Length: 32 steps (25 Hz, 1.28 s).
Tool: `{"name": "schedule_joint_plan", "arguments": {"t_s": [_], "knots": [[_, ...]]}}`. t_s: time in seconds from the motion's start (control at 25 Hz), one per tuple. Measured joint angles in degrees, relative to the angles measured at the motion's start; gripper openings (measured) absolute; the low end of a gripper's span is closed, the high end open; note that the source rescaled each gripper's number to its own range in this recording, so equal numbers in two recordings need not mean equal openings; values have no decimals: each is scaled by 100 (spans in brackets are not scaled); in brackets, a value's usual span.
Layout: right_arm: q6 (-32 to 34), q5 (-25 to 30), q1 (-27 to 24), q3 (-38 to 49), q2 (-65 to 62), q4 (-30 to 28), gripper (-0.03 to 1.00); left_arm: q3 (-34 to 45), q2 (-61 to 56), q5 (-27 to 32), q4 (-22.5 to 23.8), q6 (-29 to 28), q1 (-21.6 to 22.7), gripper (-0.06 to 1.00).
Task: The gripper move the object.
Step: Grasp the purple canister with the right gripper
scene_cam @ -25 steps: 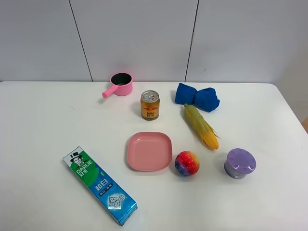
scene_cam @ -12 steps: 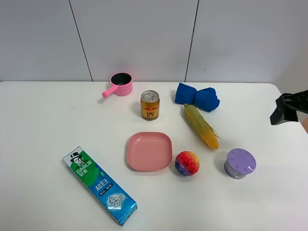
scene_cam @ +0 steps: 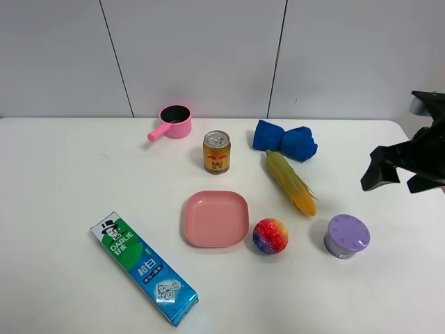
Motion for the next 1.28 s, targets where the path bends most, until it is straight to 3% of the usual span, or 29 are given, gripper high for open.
{"name": "schedule_joint_plan", "arguments": {"t_s": [0.08,0.16,0.2,0.24,0.36,0.64,1.28], "knots": [[0,-31,195,69,35,-90,43,0,0,0,0,0,0,100],[268,-286,893,226,177,-481,43,0,0,0,0,0,0,100],[268,-286,893,226,177,-481,43,0,0,0,0,0,0,100],[658,-478,1314,252,276,-813,43,0,0,0,0,0,0,100],[1145,-527,1635,257,465,-1245,43,0,0,0,0,0,0,100],[1465,-362,1670,259,989,-1541,43,0,0,-5,0,0,0,100],[1679,-978,1682,679,1190,-1664,43,0,0,-5,0,0,0,100]]}}
